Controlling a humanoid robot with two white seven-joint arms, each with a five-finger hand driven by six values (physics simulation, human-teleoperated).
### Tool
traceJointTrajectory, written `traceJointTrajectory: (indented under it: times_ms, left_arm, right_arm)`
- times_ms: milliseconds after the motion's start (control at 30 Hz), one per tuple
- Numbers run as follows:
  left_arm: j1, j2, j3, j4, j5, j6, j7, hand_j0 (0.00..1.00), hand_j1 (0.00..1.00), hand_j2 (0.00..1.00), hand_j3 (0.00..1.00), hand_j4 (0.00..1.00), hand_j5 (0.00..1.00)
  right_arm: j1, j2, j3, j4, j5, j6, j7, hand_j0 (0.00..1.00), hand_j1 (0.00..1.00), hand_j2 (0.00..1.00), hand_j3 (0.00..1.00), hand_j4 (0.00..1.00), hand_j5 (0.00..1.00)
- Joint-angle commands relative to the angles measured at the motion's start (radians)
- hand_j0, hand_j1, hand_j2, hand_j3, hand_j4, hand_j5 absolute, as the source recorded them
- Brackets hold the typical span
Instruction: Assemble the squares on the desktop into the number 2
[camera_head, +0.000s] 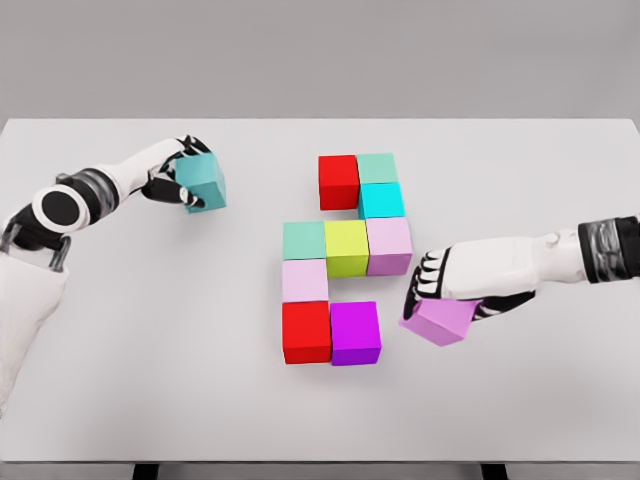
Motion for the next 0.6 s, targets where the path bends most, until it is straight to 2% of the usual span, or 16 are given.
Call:
traceJointTrajectory:
  times_ms: [0,400,500,567]
  left_arm:
    - [0.0,-0.043,0.001,0.001,-0.053,0.013,0.001,0.37,0.37,0.37,0.37,0.37,0.37]
    - [-0.012,-0.162,0.0,0.012,-0.222,0.041,0.001,0.36,0.36,0.36,0.36,0.36,0.36]
    - [-0.018,-0.19,0.0,0.012,-0.257,0.042,0.001,0.36,0.36,0.36,0.36,0.36,0.36]
    - [-0.02,-0.205,0.0,0.013,-0.279,0.042,0.001,0.36,0.36,0.36,0.36,0.36,0.36]
  right_arm:
    - [0.0,0.01,0.025,0.0,-0.002,0.002,-0.001,0.48,0.48,0.48,0.48,0.48,0.48]
    - [-0.005,0.028,0.045,0.0,0.029,0.002,-0.001,0.55,0.55,0.55,0.55,0.55,0.55]
    - [-0.008,0.03,0.045,0.001,0.03,0.002,-0.001,0.61,0.61,0.61,0.61,0.61,0.61]
    - [-0.008,0.03,0.045,0.001,0.035,0.002,-0.001,0.79,0.79,0.79,0.79,0.79,0.79]
